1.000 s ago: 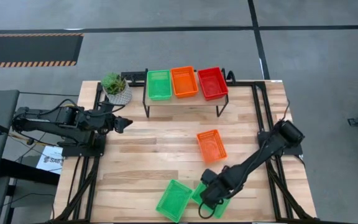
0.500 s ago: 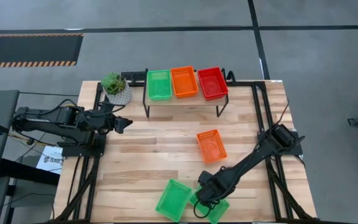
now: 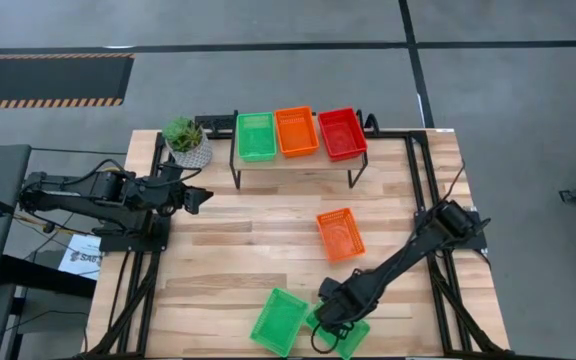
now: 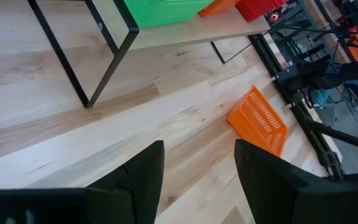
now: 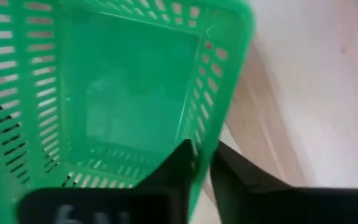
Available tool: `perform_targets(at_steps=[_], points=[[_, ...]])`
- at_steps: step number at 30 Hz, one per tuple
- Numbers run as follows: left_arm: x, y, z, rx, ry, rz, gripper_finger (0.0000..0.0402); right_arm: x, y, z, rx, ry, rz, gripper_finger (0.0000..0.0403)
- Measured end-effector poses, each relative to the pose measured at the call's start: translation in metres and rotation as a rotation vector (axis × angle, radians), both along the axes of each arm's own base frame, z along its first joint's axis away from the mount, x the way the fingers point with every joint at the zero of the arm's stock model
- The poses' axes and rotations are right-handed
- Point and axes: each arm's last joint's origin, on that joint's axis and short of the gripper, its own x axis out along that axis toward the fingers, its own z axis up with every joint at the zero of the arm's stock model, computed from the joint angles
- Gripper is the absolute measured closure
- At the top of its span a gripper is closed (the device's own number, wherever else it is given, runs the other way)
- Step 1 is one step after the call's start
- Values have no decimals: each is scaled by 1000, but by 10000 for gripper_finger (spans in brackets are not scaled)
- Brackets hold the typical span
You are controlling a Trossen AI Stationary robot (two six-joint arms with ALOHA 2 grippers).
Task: Stack baskets on shelf by color
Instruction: Stack the right green bin on top of the green bin on the shelf
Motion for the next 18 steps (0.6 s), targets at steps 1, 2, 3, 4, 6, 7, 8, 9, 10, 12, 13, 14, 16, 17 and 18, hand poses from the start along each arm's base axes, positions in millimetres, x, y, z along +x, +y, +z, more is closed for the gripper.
perform_targets(at_steps=[1, 2, 3, 4, 6, 7, 8, 9, 10, 12, 13, 14, 16, 17, 18], points=[[0, 0, 0, 0, 0, 0, 218, 0, -1, -1, -2, 5, 2, 353], [0, 0, 0, 0, 0, 0, 218, 0, -1, -1, -1, 9, 9, 373], [0, 0, 0, 0, 0, -1, 218, 0, -2, 0, 0, 11, 8, 385], [0, 0, 0, 0, 0, -1, 218, 1, -4, 0, -3, 13, 5, 389], [0, 0, 0, 0, 0, -1, 218, -2, -7, 5, -13, 27, 7, 386], [0, 0, 0, -2, 0, -3, 218, -3, -10, 9, -15, 30, 4, 386], [0, 0, 0, -4, 0, -6, 218, -5, -13, 16, -15, 29, 0, 388], [0, 0, 0, -5, 0, -7, 218, -8, -16, 23, -12, 23, 2, 392], [0, 0, 0, -5, 0, -8, 218, -10, -20, 32, -10, 12, 4, 395], [0, 0, 0, -5, 1, -8, 218, -17, -29, 51, -1, -5, -4, 395], [0, 0, 0, -6, 1, -8, 218, -20, -35, 62, 6, -18, -12, 395], [0, 0, 0, -6, 1, -8, 218, -25, -41, 73, 15, -33, -21, 396], [0, 0, 0, -5, 1, -8, 218, -33, -58, 98, 34, -89, -51, 398], [0, 0, 0, -6, 1, -8, 218, -37, -68, 111, 38, -130, -72, 399], [0, 0, 0, -5, 1, -8, 218, -40, -78, 123, 35, -181, -99, 399]])
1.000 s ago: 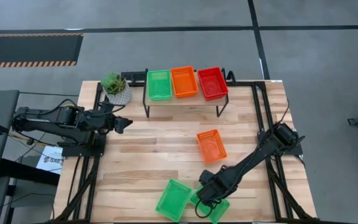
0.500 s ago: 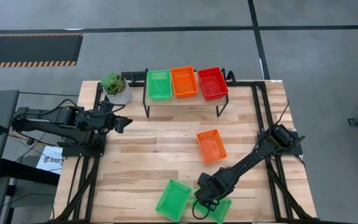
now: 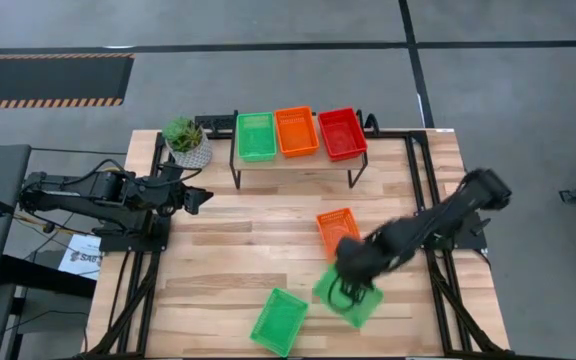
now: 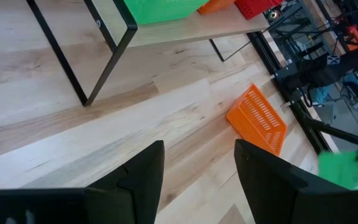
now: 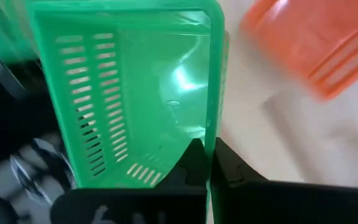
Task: Stack baskets on shelf by color
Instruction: Stack the right green bin on top of the green bin on the shelf
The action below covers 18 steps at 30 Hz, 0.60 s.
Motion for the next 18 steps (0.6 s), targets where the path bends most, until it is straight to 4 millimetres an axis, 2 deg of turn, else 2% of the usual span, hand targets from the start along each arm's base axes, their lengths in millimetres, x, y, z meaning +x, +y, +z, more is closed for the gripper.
perform_targets(at_steps=[5, 8, 13, 16, 18], points=[[0, 0, 0, -1, 0, 0, 218, -10, -62, 57, -23, -306, -198, 400], [0, 0, 0, 0, 0, 0, 218, -9, -101, 82, -56, -485, -289, 400], [0, 0, 0, -4, -1, -1, 218, 1, -162, 117, -146, -750, -394, 401], [0, 0, 0, -7, -2, 2, 218, 9, -199, 130, -177, -847, -497, 401], [0, 0, 0, -6, -4, 10, 218, 17, -223, 129, -192, -850, -543, 401]])
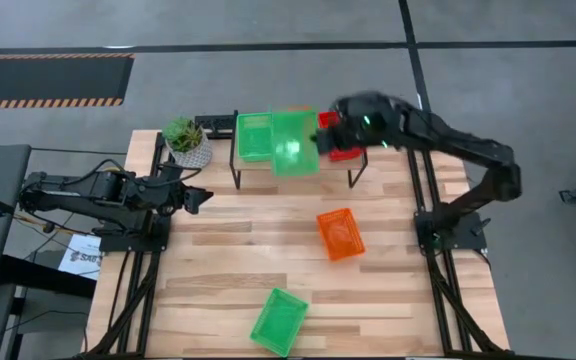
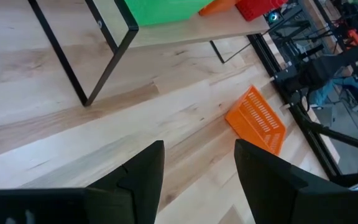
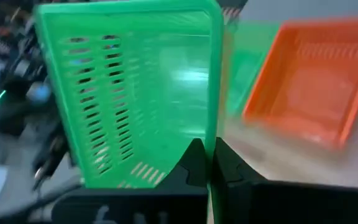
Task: Stack baskets on shelf by color
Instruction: Stack the right green bin on top of the green bin on the shelf
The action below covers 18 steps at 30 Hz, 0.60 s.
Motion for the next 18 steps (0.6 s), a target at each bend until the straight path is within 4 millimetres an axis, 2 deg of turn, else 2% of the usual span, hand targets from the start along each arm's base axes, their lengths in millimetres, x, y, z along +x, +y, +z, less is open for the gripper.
perform_targets(at_steps=[5, 10, 18], points=[[0, 0, 0, -4, -4, 11, 218, 25, -50, 3, -32, -64, -2, 401], [0, 0, 0, -12, -4, 19, 218, 59, -88, -15, -7, -33, 20, 399], [0, 0, 0, -22, -11, 35, 218, 101, -120, -40, 49, -23, 83, 396]])
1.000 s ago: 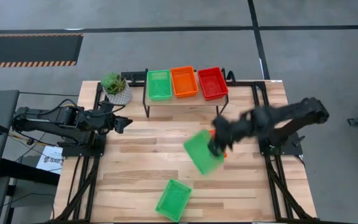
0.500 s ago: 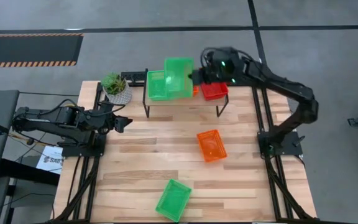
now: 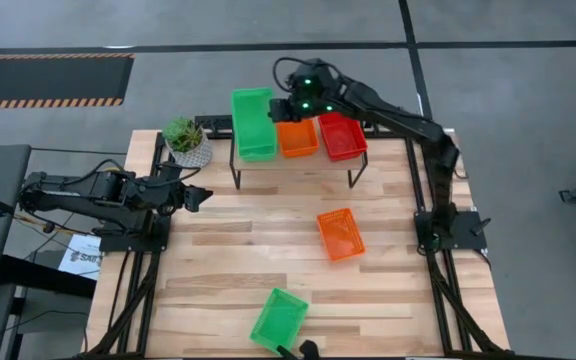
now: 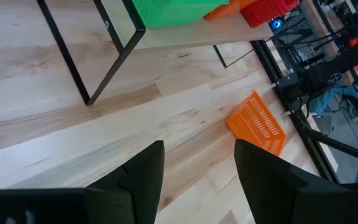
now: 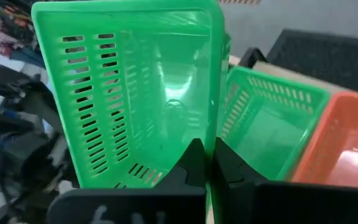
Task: Stack baskets on shelf by color
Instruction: Stack the right green bin on top of the green bin on the shelf
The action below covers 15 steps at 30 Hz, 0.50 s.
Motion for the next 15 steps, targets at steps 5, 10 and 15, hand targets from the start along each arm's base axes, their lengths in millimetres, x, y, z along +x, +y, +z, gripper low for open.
perform_targets(at_steps=[5, 10, 15], points=[[0, 0, 0, -6, -3, 4, 218, 7, -8, -14, 50, 48, 14, 396], [0, 0, 0, -7, -4, 5, 218, 4, -10, -18, 73, 80, 17, 395], [0, 0, 0, -6, -4, 6, 218, 4, -10, -19, 77, 91, 17, 395]])
